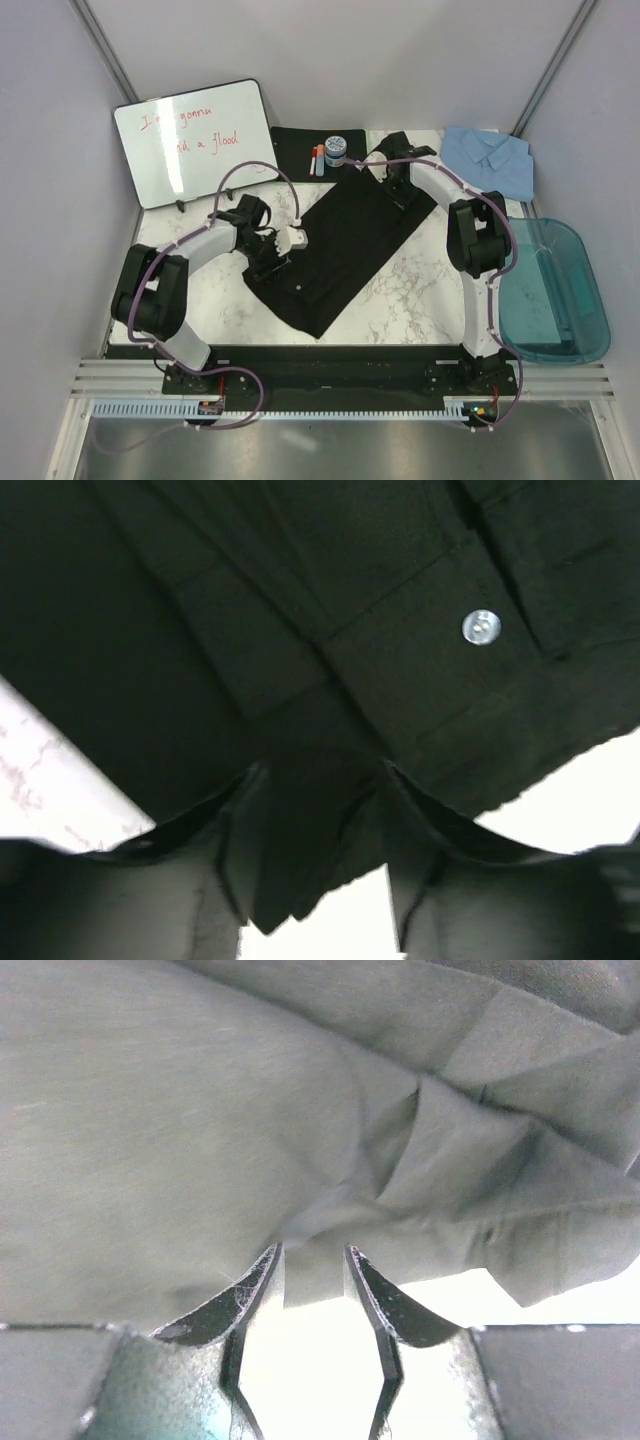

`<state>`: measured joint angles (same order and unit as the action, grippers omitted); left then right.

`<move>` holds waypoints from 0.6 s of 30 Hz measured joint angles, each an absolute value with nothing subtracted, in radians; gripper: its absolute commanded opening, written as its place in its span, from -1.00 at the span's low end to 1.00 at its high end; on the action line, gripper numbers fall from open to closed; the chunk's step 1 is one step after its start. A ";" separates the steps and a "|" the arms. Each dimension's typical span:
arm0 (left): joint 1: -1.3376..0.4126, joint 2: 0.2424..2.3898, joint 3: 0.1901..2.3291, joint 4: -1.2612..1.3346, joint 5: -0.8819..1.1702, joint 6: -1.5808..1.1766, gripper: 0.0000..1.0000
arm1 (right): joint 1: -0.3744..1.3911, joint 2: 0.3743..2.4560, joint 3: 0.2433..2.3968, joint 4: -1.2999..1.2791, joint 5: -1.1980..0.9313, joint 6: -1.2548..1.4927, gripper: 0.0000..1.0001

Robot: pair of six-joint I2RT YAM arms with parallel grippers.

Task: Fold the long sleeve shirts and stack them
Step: Fold the shirt

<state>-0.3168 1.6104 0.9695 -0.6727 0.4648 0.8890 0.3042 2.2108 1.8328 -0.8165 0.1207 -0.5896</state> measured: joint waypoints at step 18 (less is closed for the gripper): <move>-0.780 1.555 0.866 -0.741 0.307 0.871 0.13 | 0.356 2.066 1.540 -0.905 -0.144 -0.375 -0.30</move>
<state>-0.7803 1.5551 0.8658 -0.7414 0.3065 0.8715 0.3557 2.0663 1.5402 -0.9047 -0.1436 -0.3752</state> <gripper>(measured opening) 0.381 0.328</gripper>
